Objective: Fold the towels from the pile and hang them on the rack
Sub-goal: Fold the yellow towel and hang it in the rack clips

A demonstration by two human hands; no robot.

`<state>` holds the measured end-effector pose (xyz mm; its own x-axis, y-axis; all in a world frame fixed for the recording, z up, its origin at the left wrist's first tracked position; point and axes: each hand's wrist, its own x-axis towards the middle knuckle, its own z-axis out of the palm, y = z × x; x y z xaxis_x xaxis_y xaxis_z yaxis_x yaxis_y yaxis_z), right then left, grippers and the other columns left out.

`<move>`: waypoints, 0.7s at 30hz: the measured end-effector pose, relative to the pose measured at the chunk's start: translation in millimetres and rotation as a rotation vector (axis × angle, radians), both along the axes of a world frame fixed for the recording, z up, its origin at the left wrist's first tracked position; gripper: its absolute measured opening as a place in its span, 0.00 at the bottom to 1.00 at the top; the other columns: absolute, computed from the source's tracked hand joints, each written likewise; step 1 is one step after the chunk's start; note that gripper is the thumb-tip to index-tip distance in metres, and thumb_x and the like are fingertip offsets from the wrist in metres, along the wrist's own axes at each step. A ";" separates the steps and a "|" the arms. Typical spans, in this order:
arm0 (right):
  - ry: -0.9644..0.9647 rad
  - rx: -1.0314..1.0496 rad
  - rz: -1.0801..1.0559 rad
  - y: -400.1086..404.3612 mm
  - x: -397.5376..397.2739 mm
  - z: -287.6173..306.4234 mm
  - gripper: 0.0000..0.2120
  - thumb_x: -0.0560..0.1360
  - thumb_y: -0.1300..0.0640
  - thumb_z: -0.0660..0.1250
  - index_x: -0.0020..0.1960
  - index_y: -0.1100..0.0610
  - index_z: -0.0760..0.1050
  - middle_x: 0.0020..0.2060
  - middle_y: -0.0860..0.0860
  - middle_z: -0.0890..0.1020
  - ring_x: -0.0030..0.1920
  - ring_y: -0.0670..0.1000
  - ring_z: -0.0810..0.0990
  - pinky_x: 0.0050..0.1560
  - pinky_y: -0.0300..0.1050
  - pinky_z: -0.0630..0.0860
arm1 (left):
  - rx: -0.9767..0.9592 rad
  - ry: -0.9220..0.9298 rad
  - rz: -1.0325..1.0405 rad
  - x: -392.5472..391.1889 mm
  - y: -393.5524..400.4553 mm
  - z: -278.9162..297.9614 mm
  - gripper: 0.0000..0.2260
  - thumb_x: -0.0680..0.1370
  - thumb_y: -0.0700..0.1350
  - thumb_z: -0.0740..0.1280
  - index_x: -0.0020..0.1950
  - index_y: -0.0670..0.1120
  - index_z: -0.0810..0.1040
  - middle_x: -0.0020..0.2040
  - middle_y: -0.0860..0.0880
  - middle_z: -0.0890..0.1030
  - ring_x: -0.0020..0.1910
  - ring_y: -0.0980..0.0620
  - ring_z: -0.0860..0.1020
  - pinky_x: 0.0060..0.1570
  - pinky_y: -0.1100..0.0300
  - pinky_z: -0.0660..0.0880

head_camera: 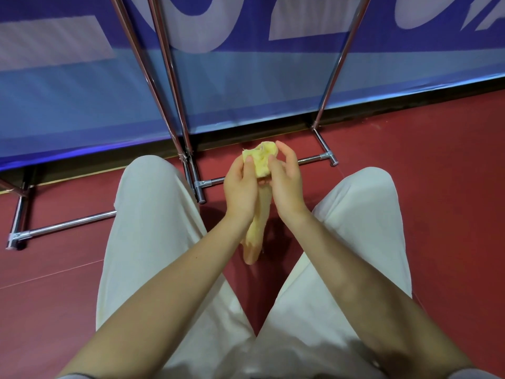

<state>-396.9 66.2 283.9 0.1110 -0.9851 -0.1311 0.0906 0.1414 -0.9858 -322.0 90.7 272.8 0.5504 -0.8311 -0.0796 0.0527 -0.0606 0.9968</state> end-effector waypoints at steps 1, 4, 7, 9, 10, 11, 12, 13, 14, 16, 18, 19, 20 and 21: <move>-0.056 0.019 0.034 -1.9 -0.3 1.7 0.18 0.80 0.62 0.57 0.69 0.54 0.67 0.48 0.51 0.83 0.47 0.49 0.83 0.44 0.43 0.79 | -0.003 0.025 0.008 3.0 -1.5 0.1 0.11 0.83 0.45 0.57 0.50 0.52 0.79 0.46 0.53 0.82 0.47 0.55 0.80 0.51 0.59 0.76; -0.070 -0.018 0.147 -7.8 -3.1 7.2 0.21 0.79 0.66 0.58 0.71 0.55 0.65 0.48 0.52 0.84 0.45 0.49 0.82 0.43 0.42 0.78 | -0.020 0.050 0.001 12.4 -5.9 2.9 0.13 0.84 0.45 0.56 0.53 0.43 0.80 0.45 0.49 0.81 0.44 0.56 0.78 0.47 0.62 0.75; 0.114 -0.159 0.230 -8.0 -8.1 9.3 0.22 0.78 0.66 0.63 0.69 0.52 0.68 0.40 0.56 0.82 0.37 0.48 0.81 0.42 0.39 0.78 | -0.015 0.050 -0.016 15.3 -7.3 4.3 0.14 0.84 0.44 0.56 0.53 0.40 0.80 0.43 0.48 0.81 0.41 0.57 0.78 0.44 0.65 0.75; 0.248 -0.234 0.205 -8.3 -11.1 8.9 0.18 0.77 0.65 0.64 0.64 0.51 0.73 0.36 0.53 0.79 0.34 0.45 0.79 0.40 0.38 0.76 | 0.008 0.060 -0.020 13.5 -6.6 5.4 0.14 0.83 0.43 0.57 0.52 0.40 0.80 0.41 0.49 0.81 0.39 0.59 0.78 0.41 0.68 0.75; 0.322 -0.283 0.176 -9.2 -12.7 8.4 0.14 0.76 0.63 0.66 0.60 0.50 0.76 0.35 0.50 0.78 0.34 0.44 0.77 0.40 0.38 0.75 | 0.019 0.060 -0.027 13.0 -6.3 5.3 0.13 0.83 0.43 0.57 0.51 0.40 0.80 0.42 0.49 0.81 0.39 0.59 0.78 0.40 0.68 0.75; 0.400 -0.344 0.141 -11.1 -14.1 7.0 0.11 0.75 0.60 0.68 0.55 0.49 0.78 0.34 0.47 0.77 0.34 0.43 0.75 0.40 0.39 0.74 | 0.028 0.057 -0.033 13.3 -6.2 5.7 0.13 0.83 0.44 0.57 0.51 0.42 0.81 0.42 0.49 0.82 0.40 0.58 0.78 0.41 0.67 0.75; 0.474 -0.413 0.102 -12.7 -15.3 5.5 0.08 0.74 0.57 0.70 0.52 0.49 0.79 0.34 0.45 0.74 0.36 0.43 0.73 0.41 0.40 0.73 | 0.033 0.055 -0.043 13.8 -6.0 6.1 0.13 0.83 0.44 0.58 0.50 0.43 0.81 0.42 0.48 0.82 0.41 0.57 0.79 0.44 0.64 0.76; 0.544 -0.481 0.058 -14.2 -16.1 4.4 0.06 0.73 0.54 0.71 0.49 0.49 0.80 0.36 0.43 0.72 0.39 0.43 0.72 0.42 0.39 0.73 | 0.037 0.055 -0.060 14.7 -6.3 6.3 0.13 0.83 0.44 0.58 0.49 0.44 0.82 0.43 0.48 0.83 0.43 0.54 0.79 0.47 0.60 0.76; 0.595 -0.537 0.013 -15.6 -16.4 3.4 0.05 0.71 0.52 0.73 0.47 0.50 0.81 0.38 0.42 0.71 0.44 0.44 0.71 0.45 0.38 0.72 | 0.041 0.057 -0.078 15.6 -6.6 5.9 0.13 0.82 0.44 0.58 0.48 0.46 0.82 0.44 0.47 0.83 0.45 0.52 0.80 0.50 0.56 0.77; 0.594 -0.592 -0.038 -16.8 -16.8 2.3 0.05 0.70 0.52 0.74 0.44 0.52 0.81 0.45 0.43 0.71 0.52 0.46 0.70 0.51 0.37 0.72 | 0.054 0.069 -0.107 17.4 -6.4 5.8 0.13 0.82 0.44 0.58 0.48 0.47 0.83 0.46 0.46 0.84 0.49 0.48 0.81 0.55 0.50 0.77; 0.476 -0.555 -0.010 -14.4 -16.3 3.5 0.04 0.70 0.56 0.74 0.43 0.53 0.80 0.49 0.45 0.72 0.55 0.46 0.72 0.56 0.36 0.71 | 0.063 0.077 -0.137 18.1 -5.5 5.4 0.13 0.82 0.44 0.58 0.50 0.46 0.83 0.48 0.45 0.84 0.52 0.45 0.81 0.57 0.48 0.76; 0.423 -0.520 0.013 -13.3 -16.0 4.3 0.04 0.71 0.58 0.74 0.42 0.52 0.78 0.49 0.47 0.73 0.54 0.44 0.73 0.56 0.35 0.71 | 0.064 0.080 -0.150 18.1 -5.3 5.2 0.13 0.82 0.44 0.58 0.51 0.46 0.83 0.49 0.45 0.84 0.52 0.45 0.81 0.57 0.48 0.76; 0.396 -0.491 0.026 -12.6 -15.7 5.1 0.05 0.71 0.59 0.73 0.42 0.52 0.77 0.49 0.48 0.74 0.51 0.42 0.75 0.55 0.34 0.71 | 0.069 0.078 -0.157 17.5 -4.9 4.8 0.13 0.82 0.45 0.58 0.51 0.45 0.83 0.48 0.45 0.84 0.51 0.46 0.81 0.57 0.48 0.76; 0.398 -0.473 0.027 -12.6 -15.1 5.4 0.06 0.71 0.59 0.73 0.42 0.51 0.77 0.48 0.48 0.75 0.49 0.41 0.75 0.53 0.33 0.71 | 0.083 0.075 -0.161 16.4 -4.7 4.5 0.14 0.83 0.46 0.58 0.51 0.44 0.82 0.47 0.46 0.84 0.49 0.48 0.80 0.56 0.50 0.76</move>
